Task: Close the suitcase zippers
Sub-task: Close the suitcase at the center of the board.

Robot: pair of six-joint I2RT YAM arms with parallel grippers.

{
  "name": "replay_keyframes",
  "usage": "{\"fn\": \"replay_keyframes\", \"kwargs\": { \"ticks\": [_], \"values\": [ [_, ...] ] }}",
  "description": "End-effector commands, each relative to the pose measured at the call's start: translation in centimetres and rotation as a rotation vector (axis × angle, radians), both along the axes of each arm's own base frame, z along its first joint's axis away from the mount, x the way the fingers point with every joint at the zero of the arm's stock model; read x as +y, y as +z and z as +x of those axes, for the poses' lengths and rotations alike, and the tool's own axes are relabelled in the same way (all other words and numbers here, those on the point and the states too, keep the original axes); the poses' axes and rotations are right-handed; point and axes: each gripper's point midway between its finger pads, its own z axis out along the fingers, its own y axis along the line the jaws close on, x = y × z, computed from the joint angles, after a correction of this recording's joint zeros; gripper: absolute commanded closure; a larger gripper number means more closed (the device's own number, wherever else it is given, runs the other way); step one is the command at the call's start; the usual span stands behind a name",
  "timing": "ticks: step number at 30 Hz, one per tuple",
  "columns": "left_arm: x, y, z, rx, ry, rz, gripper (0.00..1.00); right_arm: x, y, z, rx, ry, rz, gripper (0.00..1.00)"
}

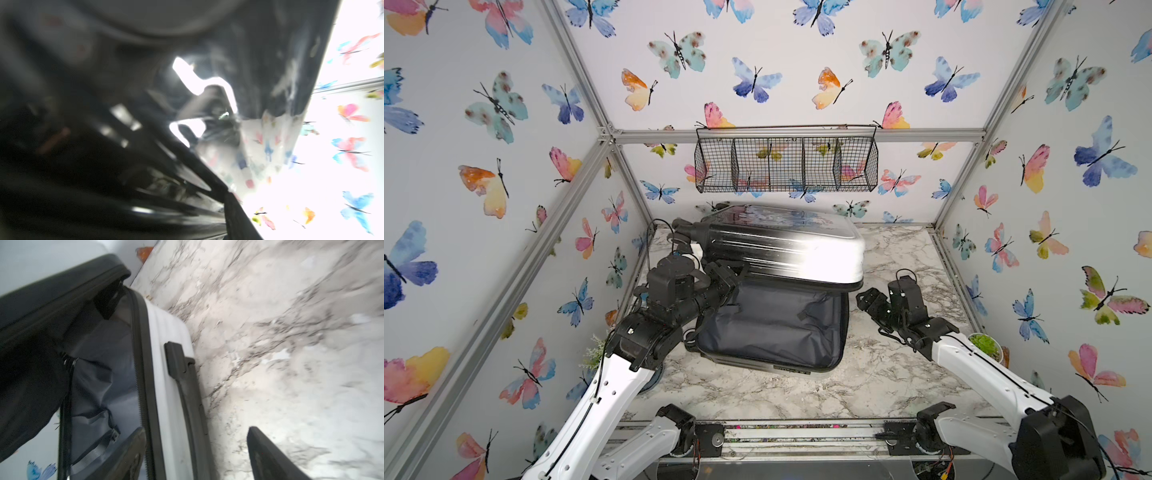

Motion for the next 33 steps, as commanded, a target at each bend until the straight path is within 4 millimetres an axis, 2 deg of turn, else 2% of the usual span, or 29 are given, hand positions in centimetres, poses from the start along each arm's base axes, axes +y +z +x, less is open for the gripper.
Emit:
{"fn": "replay_keyframes", "kwargs": {
  "ticks": [1, 4, 7, 11, 13, 16, 18, 22, 25, 28, 31, 33],
  "values": [
    [2.0, -2.0, -1.9, 0.026, 0.021, 0.091, 0.37, -4.0, 1.1, -0.8, 0.02, -0.038, -0.195, 0.19],
    [2.6, -2.9, -3.4, 0.034, 0.011, 0.09, 0.2, -4.4, 4.1, 1.6, -0.061, -0.031, -0.224, 0.19],
    [3.7, -2.3, -4.9, 0.024, 0.017, 0.123, 0.08, -3.6, 6.5, 4.4, -0.102, 0.002, -0.245, 0.18],
    [6.2, 0.3, -7.1, -0.019, 0.065, 0.172, 0.05, -1.7, 8.9, 7.7, -0.171, 0.072, -0.233, 0.17],
    [7.3, 1.2, -8.0, -0.036, 0.086, 0.193, 0.04, -0.6, 9.2, 8.6, -0.168, 0.117, -0.216, 0.15],
    [9.2, 0.7, -7.6, -0.041, 0.163, 0.293, 0.04, 1.6, 9.5, 9.2, -0.186, 0.219, -0.165, 0.15],
    [10.4, -0.1, -5.8, -0.024, 0.226, 0.424, 0.0, 2.5, 9.3, 9.2, -0.187, 0.27, -0.148, 0.13],
    [11.8, -2.0, -0.8, 0.052, 0.316, 0.63, 0.01, 2.9, 9.6, 10.5, -0.214, 0.309, -0.165, 0.12],
    [14.6, -3.5, 2.3, 0.111, 0.397, 0.587, 0.01, 1.6, 9.5, 13.0, -0.212, 0.267, -0.138, 0.12],
    [17.8, -3.9, 5.2, 0.065, 0.474, 0.526, 0.01, 0.1, 9.2, 15.8, -0.229, 0.241, -0.083, 0.12],
    [18.9, -4.8, 8.3, 0.085, 0.432, 0.53, 0.01, 0.2, 8.4, 18.3, -0.211, 0.27, -0.042, 0.12],
    [18.7, -5.3, 10.1, 0.086, 0.376, 0.555, 0.01, 0.3, 7.1, 19.5, -0.187, 0.277, -0.021, 0.13]
  ]
}}
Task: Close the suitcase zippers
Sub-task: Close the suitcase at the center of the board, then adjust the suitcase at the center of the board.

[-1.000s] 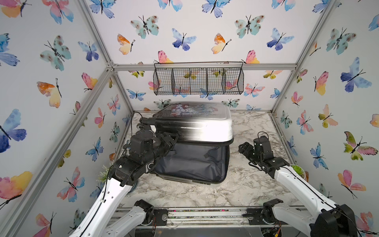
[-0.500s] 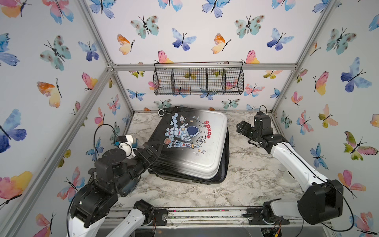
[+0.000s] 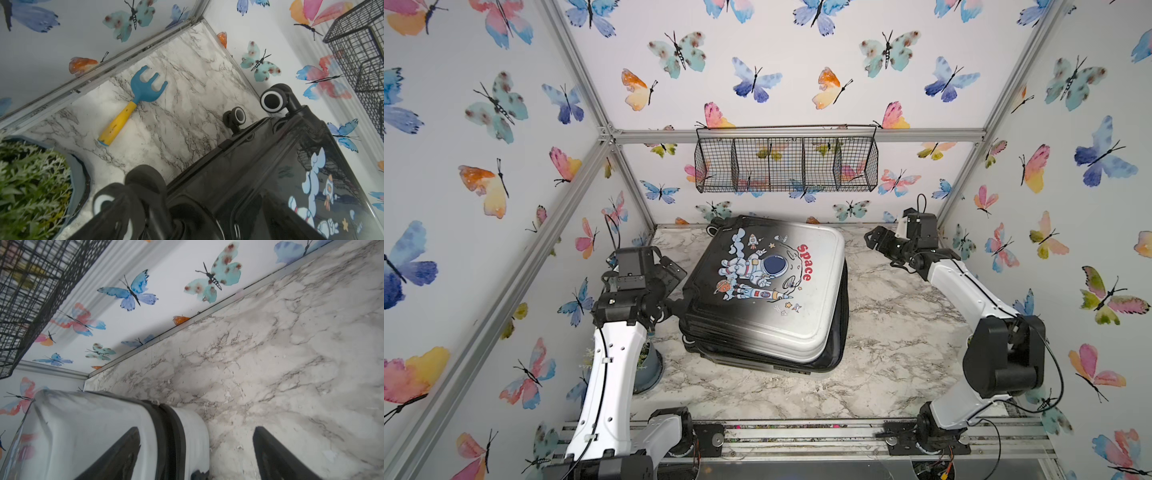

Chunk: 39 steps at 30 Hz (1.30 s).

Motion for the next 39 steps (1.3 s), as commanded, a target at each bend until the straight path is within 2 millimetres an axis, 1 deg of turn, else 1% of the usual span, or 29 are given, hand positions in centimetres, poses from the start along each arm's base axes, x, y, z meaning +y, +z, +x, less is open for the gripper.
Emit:
{"fn": "replay_keyframes", "kwargs": {
  "ticks": [1, 6, 9, 11, 13, 15, 16, 20, 22, 25, 28, 30, 33, 34, 35, 36, 39],
  "values": [
    [-1.4, 2.0, 4.4, -0.089, -0.179, 0.023, 0.01, 1.7, -0.9, 1.5, 0.012, 0.08, 0.068, 0.13],
    [-2.2, 0.3, 8.3, -0.054, -0.282, 0.004, 0.01, 3.6, -4.8, 2.9, 0.088, 0.151, 0.154, 0.15],
    [-3.2, -0.8, 10.8, -0.05, -0.333, -0.057, 0.0, 3.7, -7.0, 4.0, 0.132, 0.134, 0.166, 0.16],
    [-3.4, -1.6, 12.1, -0.032, -0.337, -0.079, 0.0, 3.7, -8.2, 4.7, 0.15, 0.111, 0.186, 0.17],
    [-3.5, -2.5, 13.1, 0.001, -0.348, -0.093, 0.0, 4.4, -9.2, 5.2, 0.165, 0.111, 0.244, 0.18],
    [-3.7, -3.7, 13.8, 0.044, -0.363, -0.109, 0.0, 6.0, -10.0, 5.7, 0.177, 0.146, 0.303, 0.21],
    [-3.8, -4.2, 14.1, 0.058, -0.375, -0.115, 0.0, 6.6, -10.8, 5.9, 0.191, 0.162, 0.316, 0.22],
    [-4.2, -6.1, 15.3, 0.103, -0.399, -0.117, 0.01, 9.4, -12.6, 6.3, 0.219, 0.229, 0.324, 0.22],
    [-4.9, -6.3, 15.8, 0.115, -0.427, -0.114, 0.01, 10.5, -13.1, 6.2, 0.221, 0.263, 0.317, 0.23],
    [-7.3, -6.8, 16.7, 0.12, -0.498, -0.116, 0.01, 12.1, -13.6, 5.2, 0.223, 0.333, 0.297, 0.24],
    [-9.4, -7.2, 17.8, 0.132, -0.554, -0.133, 0.03, 12.9, -13.4, 3.8, 0.215, 0.391, 0.274, 0.24],
    [-10.7, -6.8, 18.5, 0.119, -0.587, -0.129, 0.03, 12.8, -13.3, 2.6, 0.214, 0.427, 0.255, 0.25],
    [-12.5, -7.2, 19.3, 0.122, -0.628, -0.146, 0.03, 12.9, -13.4, 0.5, 0.228, 0.482, 0.238, 0.28],
    [-13.3, -7.6, 19.5, 0.129, -0.641, -0.156, 0.04, 12.9, -13.4, -0.4, 0.232, 0.502, 0.24, 0.29],
    [-14.3, -7.4, 19.5, 0.123, -0.666, -0.16, 0.04, 12.9, -13.6, -1.5, 0.239, 0.514, 0.237, 0.3],
    [-15.2, -8.8, 19.8, 0.147, -0.685, -0.171, 0.04, 12.8, -13.6, -2.2, 0.241, 0.521, 0.232, 0.3],
    [-18.1, -9.8, 20.3, 0.159, -0.745, -0.187, 0.04, 12.0, -13.3, -4.7, 0.252, 0.531, 0.205, 0.31]
  ]
}}
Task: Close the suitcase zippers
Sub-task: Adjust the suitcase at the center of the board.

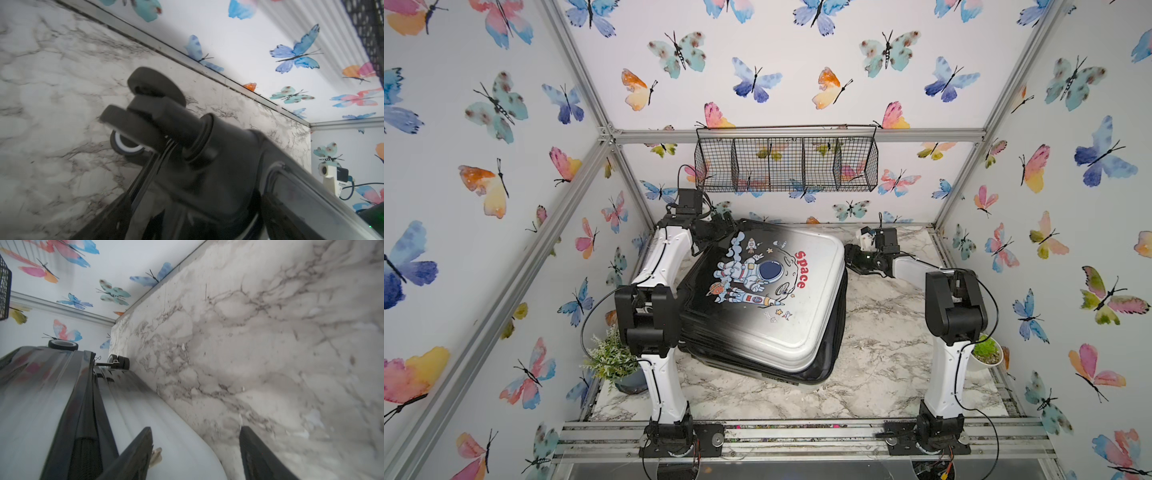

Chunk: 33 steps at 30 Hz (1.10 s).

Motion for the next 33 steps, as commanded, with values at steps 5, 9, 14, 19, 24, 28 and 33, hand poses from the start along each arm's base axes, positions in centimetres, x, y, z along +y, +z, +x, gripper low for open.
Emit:
{"fn": "replay_keyframes", "kwargs": {
  "ticks": [5, 9, 14, 19, 24, 28, 33],
  "values": [
    [-8.7, -3.9, -0.5, 0.113, -0.205, -0.052, 0.06, 0.4, -1.6, -8.9, 0.088, 0.121, -0.089, 0.32],
    [-12.9, -4.1, -0.2, 0.093, -0.272, -0.064, 0.06, -0.3, -1.5, -11.9, 0.114, 0.089, -0.078, 0.33],
    [-19.6, -3.5, -1.0, 0.073, -0.378, -0.13, 0.07, -2.9, -1.1, -15.6, 0.12, -0.001, -0.156, 0.32],
    [-24.6, -2.3, -2.3, 0.027, -0.454, -0.155, 0.08, -3.9, -0.5, -17.7, 0.119, -0.033, -0.171, 0.32],
    [-20.9, -1.3, -3.1, -0.016, -0.359, -0.017, 0.07, -5.2, -0.8, -19.2, 0.126, -0.03, -0.255, 0.31],
    [-16.9, 4.2, -4.2, -0.151, -0.288, 0.092, 0.03, -6.4, -0.4, -19.6, 0.124, -0.069, -0.304, 0.32],
    [-12.2, 9.5, -8.6, -0.242, -0.202, 0.181, 0.02, -6.5, 1.2, -18.7, 0.099, -0.111, -0.293, 0.3]
  ]
}}
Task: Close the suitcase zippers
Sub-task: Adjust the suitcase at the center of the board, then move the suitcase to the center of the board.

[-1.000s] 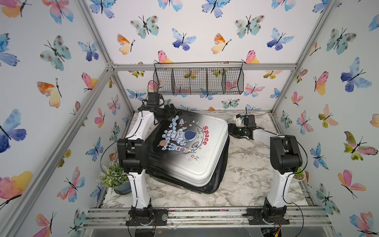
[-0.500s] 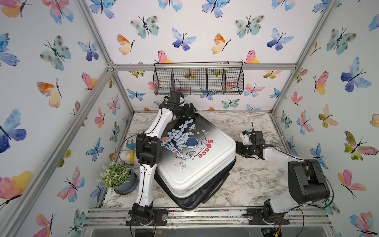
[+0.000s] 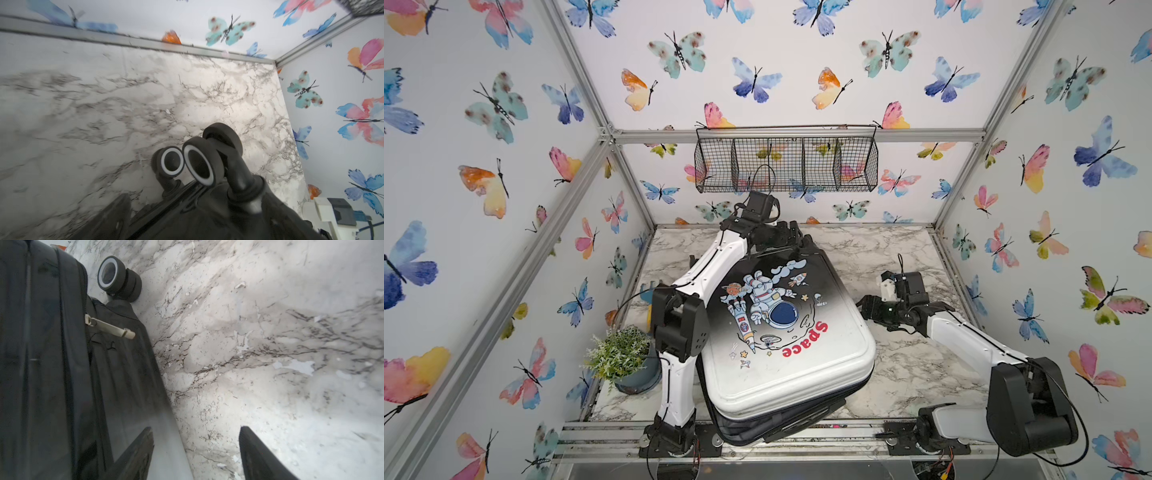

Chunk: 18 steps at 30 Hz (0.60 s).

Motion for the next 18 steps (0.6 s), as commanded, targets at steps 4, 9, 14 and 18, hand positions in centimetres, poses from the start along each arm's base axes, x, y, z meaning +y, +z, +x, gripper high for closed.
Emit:
{"fn": "replay_keyframes", "kwargs": {
  "ticks": [4, 9, 14, 18],
  "values": [
    [10.9, 4.7, -7.2, -0.061, 0.253, 0.245, 0.01, 0.4, 2.9, 0.9, -0.03, 0.021, 0.0, 0.29],
    [20.4, 2.3, -14.8, 0.064, 0.513, 0.326, 0.01, 1.3, 5.8, 1.0, -0.079, 0.082, 0.028, 0.28],
    [28.9, 1.0, -21.4, 0.118, 0.804, 0.293, 0.04, 1.7, 6.2, 1.5, -0.074, 0.098, 0.03, 0.28],
    [32.3, -2.3, -24.1, 0.173, 0.93, 0.238, 0.08, 2.0, 6.7, 2.3, -0.086, 0.107, 0.035, 0.28]
  ]
}}
